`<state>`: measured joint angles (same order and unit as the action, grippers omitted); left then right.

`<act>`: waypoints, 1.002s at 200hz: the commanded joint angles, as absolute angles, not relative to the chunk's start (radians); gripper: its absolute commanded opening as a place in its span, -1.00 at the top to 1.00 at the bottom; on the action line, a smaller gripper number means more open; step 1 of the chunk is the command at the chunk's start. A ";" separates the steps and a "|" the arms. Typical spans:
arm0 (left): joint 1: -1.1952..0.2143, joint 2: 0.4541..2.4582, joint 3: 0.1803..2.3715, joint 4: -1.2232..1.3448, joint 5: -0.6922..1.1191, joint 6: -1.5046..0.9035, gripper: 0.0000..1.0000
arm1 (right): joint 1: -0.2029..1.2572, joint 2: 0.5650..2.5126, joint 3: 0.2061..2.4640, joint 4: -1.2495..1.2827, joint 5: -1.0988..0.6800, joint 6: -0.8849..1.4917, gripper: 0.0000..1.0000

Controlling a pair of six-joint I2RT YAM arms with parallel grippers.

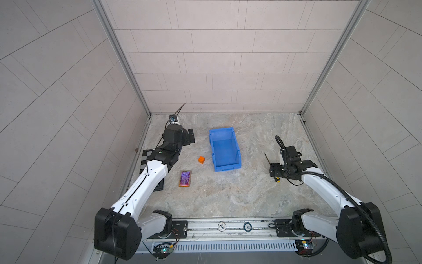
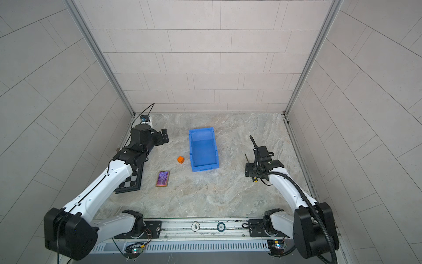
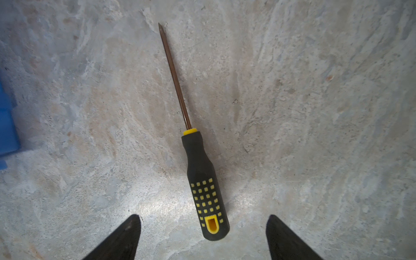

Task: Put the screwdriver in the bin
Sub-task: Pick up the screwdriver from the middle-right of the table.

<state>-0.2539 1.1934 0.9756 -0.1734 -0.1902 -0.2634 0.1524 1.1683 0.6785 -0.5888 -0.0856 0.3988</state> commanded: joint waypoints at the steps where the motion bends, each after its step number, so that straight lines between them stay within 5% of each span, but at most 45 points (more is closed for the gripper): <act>1: -0.221 1.214 1.012 -0.175 -0.139 -0.289 -0.99 | 0.161 1.198 0.688 -0.583 -0.067 0.416 -0.71; 96: -0.179 1.220 1.022 -0.184 -0.115 -0.310 -0.99 | 0.166 1.288 0.697 -0.584 -0.032 0.432 -0.43; 200: -0.179 1.203 1.014 -0.186 -0.152 -0.293 -0.99 | 0.166 1.285 0.674 -0.573 -0.039 0.455 -0.35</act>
